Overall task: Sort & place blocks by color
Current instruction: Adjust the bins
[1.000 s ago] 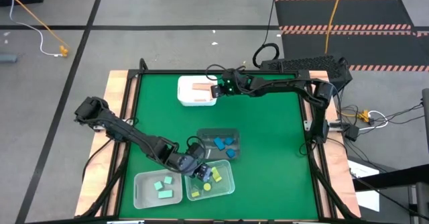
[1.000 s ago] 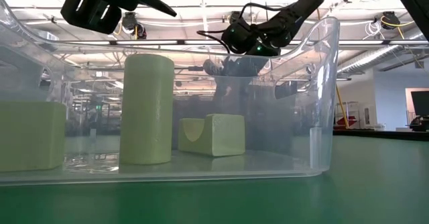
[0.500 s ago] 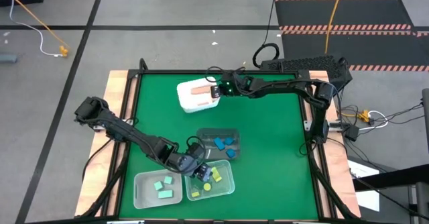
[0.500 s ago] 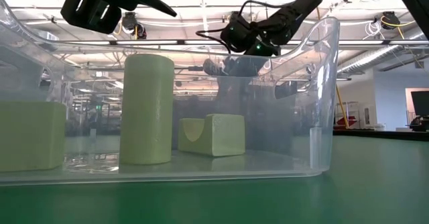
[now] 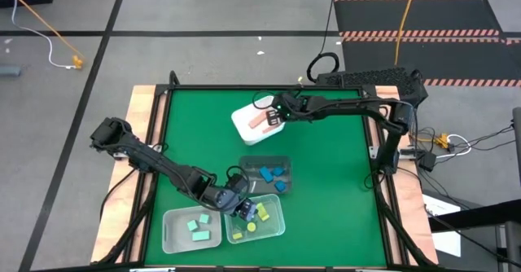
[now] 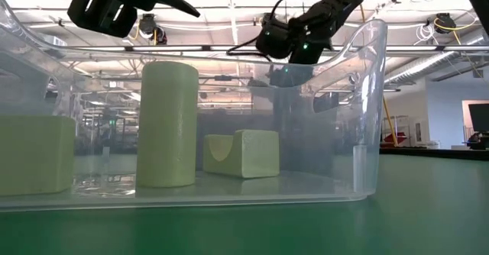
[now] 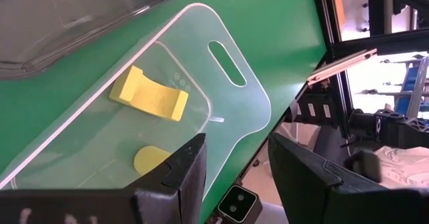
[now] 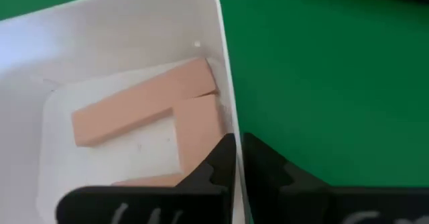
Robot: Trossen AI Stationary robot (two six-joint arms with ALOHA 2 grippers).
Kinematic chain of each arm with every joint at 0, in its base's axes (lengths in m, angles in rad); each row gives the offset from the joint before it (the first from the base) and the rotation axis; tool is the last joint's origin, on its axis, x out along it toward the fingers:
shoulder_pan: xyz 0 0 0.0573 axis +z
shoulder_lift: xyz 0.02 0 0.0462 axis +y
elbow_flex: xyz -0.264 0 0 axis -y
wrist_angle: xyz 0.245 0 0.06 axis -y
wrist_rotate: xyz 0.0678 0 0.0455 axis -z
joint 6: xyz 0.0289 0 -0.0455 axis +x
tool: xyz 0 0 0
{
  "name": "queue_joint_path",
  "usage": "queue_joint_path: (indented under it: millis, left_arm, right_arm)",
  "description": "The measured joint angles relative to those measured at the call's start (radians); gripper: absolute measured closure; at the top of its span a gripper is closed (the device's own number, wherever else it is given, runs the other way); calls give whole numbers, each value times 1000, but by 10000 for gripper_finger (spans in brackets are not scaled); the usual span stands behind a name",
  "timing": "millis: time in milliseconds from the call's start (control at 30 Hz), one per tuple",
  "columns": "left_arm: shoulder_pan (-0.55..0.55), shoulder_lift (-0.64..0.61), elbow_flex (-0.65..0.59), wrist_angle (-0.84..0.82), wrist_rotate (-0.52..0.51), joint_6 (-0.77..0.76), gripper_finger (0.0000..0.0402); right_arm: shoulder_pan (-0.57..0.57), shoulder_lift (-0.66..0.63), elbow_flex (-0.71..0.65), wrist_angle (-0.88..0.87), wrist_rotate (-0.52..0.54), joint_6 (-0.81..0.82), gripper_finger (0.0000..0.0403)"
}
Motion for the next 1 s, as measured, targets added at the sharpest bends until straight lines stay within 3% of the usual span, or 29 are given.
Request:
queue_joint_path:
  millis: [300, 500, 700, 1000]
  left_arm:
    - [-1, 0, 0, 0, 0, 17, 243]
    - [-4, 0, 0, 1, -1, 17, 243]
    - [-22, 0, 0, 5, -1, 2, 243]
    - [-38, 0, 0, 1, 30, 68, 243]
  right_arm:
    - [-14, -110, 0, -49, 90, 67, 390]
    - [-21, -118, 0, -94, 90, 184, 390]
    - [17, -118, -91, -97, 112, 340, 390]
    - [77, -123, -227, 73, 134, 597, 390]
